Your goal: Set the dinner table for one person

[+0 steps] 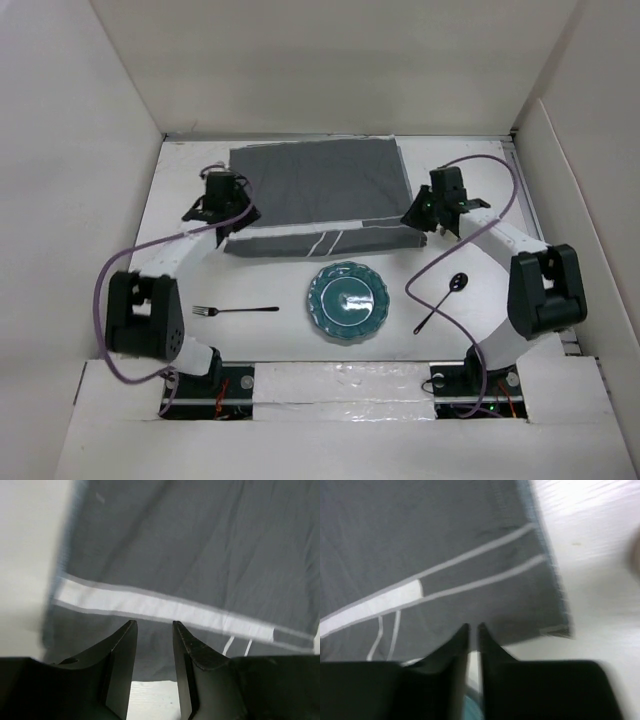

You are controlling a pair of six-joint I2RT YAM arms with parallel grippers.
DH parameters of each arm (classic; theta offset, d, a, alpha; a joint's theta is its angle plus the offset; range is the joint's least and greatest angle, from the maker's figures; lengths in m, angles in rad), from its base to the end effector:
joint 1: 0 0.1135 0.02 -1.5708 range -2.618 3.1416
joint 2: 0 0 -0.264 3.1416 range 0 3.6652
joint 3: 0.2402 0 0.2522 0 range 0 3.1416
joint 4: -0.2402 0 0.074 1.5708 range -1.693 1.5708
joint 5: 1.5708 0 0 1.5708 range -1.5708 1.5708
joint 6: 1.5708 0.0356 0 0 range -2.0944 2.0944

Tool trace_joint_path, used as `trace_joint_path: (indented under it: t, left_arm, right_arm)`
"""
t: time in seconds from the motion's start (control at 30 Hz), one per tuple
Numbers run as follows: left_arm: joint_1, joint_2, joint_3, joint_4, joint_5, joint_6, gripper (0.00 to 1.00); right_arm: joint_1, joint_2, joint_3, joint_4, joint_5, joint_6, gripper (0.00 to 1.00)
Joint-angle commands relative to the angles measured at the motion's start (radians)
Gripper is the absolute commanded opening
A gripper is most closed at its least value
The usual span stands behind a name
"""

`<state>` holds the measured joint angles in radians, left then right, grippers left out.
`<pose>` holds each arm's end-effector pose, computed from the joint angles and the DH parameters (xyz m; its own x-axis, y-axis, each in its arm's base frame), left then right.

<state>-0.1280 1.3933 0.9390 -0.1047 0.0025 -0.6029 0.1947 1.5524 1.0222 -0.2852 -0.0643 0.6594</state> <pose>0.3102 -0.0400 0.2616 -0.5068 -0.5065 -0.6976 -0.1914 0.8551 -0.4818 0.3252 0.0665 0.2256 -0.7093 0.4833 -0.5132 0.2508 0.8534 0.4570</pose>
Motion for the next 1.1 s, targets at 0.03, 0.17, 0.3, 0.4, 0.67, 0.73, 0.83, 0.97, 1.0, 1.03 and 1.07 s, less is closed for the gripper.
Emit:
trace_joint_path:
  t: [0.03, 0.17, 0.3, 0.4, 0.67, 0.73, 0.83, 0.97, 1.0, 1.03, 1.07]
  left_arm:
    - [-0.071, 0.147, 0.034, -0.035, 0.077, 0.008, 0.30]
    - [-0.071, 0.217, -0.008, -0.012, 0.119, 0.006, 0.26]
    - [-0.071, 0.207, -0.051, -0.033, 0.133, 0.029, 0.21]
    - [-0.071, 0.171, -0.110, -0.049, 0.154, 0.034, 0.17]
    - [-0.071, 0.096, -0.209, -0.055, 0.154, 0.011, 0.16]
    - [-0.058, 0.114, -0.186, -0.081, 0.145, 0.025, 0.15]
    - [-0.047, 0.109, -0.108, -0.122, 0.110, 0.048, 0.15]
    - [-0.070, 0.047, 0.030, -0.144, 0.008, 0.087, 0.15]
    - [-0.070, 0.052, 0.053, -0.156, 0.007, 0.097, 0.16]
    - [-0.070, 0.059, 0.079, -0.164, 0.008, 0.107, 0.17]
    - [-0.070, 0.087, 0.121, -0.171, -0.030, 0.114, 0.20]
  right_arm:
    - [0.038, 0.115, 0.101, -0.017, 0.055, -0.014, 0.32]
    - [0.048, 0.185, 0.107, -0.040, 0.026, -0.032, 0.32]
    - [0.066, 0.148, 0.018, -0.043, 0.017, -0.032, 0.10]
    - [0.066, 0.109, -0.043, -0.061, 0.001, -0.037, 0.06]
    - [0.084, 0.029, -0.131, -0.075, -0.048, -0.011, 0.04]
    - [0.084, 0.037, -0.113, -0.092, -0.049, -0.014, 0.03]
    - [0.094, -0.038, -0.090, -0.091, -0.109, -0.069, 0.07]
    - [0.114, -0.117, -0.086, -0.146, -0.233, -0.139, 0.40]
    - [0.126, -0.133, -0.121, -0.141, -0.261, -0.139, 0.45]
    - [0.126, -0.143, -0.149, -0.129, -0.297, -0.133, 0.49]
    - [0.136, -0.150, -0.180, -0.117, -0.354, -0.126, 0.56]
